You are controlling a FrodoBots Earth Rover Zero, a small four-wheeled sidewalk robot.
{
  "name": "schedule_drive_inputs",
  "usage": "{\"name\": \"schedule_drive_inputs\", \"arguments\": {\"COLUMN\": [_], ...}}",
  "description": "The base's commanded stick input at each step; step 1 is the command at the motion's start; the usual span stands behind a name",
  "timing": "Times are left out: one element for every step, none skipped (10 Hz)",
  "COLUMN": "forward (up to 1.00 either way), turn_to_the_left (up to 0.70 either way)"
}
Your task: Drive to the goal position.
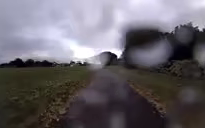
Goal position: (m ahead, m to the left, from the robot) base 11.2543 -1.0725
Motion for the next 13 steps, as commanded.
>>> {"name": "schedule_drive_inputs", "arguments": {"forward": [0.70,0.70,0.70,0.70,0.70,0.70,0.70,0.70,0.70,0.70,0.70,0.70,0.70], "turn_to_the_left": [0.00,0.00,0.00,0.00,0.00,0.00,0.00,0.00,0.00,0.00,0.00,0.00,0.00]}}
